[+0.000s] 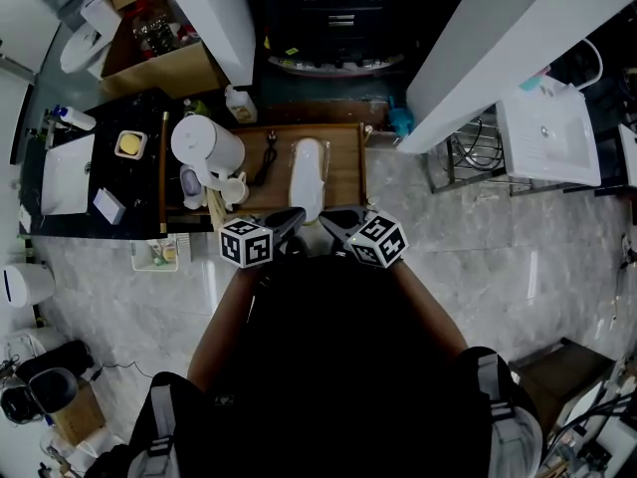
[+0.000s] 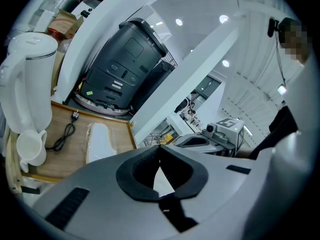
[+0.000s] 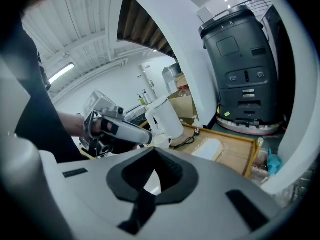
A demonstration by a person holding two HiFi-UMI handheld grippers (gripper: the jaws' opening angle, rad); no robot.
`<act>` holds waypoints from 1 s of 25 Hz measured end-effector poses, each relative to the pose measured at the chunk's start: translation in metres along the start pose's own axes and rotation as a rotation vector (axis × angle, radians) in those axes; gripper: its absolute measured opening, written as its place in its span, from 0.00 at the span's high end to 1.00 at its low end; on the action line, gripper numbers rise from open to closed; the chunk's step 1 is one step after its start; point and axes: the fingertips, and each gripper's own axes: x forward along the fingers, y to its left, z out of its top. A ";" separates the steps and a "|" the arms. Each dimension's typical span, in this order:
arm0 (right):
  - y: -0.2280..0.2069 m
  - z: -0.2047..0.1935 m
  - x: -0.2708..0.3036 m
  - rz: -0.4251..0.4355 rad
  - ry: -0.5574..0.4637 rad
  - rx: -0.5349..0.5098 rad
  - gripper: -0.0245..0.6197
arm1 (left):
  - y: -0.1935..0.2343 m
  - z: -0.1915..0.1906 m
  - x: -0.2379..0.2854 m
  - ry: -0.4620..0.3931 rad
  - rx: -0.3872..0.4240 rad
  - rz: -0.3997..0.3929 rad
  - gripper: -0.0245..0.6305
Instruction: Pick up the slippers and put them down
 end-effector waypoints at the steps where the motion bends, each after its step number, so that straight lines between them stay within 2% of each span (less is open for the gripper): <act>1: 0.001 0.001 -0.002 0.003 -0.003 -0.004 0.95 | -0.001 0.000 0.000 -0.003 0.002 0.003 0.94; 25: 0.001 0.000 -0.018 0.036 -0.004 -0.077 0.95 | -0.017 -0.006 0.005 -0.042 0.004 0.046 0.94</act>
